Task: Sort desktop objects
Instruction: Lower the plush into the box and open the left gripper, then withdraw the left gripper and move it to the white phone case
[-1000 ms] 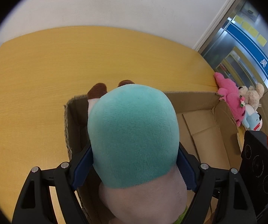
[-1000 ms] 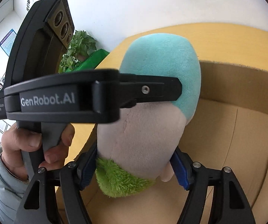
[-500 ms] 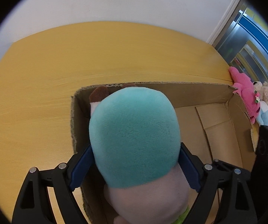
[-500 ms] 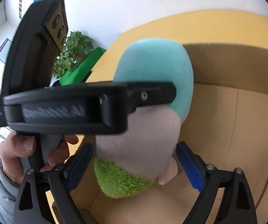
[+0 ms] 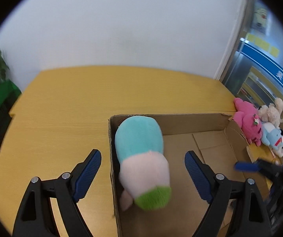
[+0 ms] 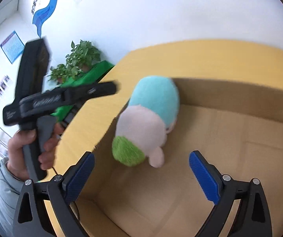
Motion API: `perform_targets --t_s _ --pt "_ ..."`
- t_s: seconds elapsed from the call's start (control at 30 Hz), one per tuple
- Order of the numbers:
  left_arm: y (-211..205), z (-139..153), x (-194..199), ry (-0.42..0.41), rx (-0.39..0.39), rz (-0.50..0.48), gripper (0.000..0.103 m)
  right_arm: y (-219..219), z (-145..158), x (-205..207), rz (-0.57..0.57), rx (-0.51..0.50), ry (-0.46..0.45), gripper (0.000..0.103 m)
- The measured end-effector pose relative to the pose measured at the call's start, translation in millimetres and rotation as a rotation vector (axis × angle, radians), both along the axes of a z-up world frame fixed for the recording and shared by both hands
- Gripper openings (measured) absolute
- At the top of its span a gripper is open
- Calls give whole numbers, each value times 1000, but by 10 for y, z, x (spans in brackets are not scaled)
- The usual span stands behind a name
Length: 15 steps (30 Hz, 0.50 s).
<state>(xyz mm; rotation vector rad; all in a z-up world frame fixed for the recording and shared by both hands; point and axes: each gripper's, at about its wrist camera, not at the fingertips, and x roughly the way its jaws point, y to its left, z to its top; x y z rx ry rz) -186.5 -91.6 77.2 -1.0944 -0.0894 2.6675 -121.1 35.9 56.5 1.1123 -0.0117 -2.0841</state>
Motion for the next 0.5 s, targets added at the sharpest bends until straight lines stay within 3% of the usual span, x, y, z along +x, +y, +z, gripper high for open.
perform_targets --t_s 0.13,0.23,0.27,0.37,0.43,0.5 --pt "144 86 698 129 -57 -7 89 914 246 721 -66 115 141 103" --pt "270 26 1033 171 -92 -4 90 1511 152 572 -131 155 188 103" --pt "291 -44 1097 162 -104 12 90 1768 363 709 -156 166 185 103" --pt "298 -244 1139 69 -71 25 90 2238 243 802 -190 192 114 103" --pt "260 -351 1210 10 -31 29 90 2339 -40 757 -205 208 69 103" --pt "266 -379 1333 16 -27 36 90 2341 -303 698 -203 208 39 103"
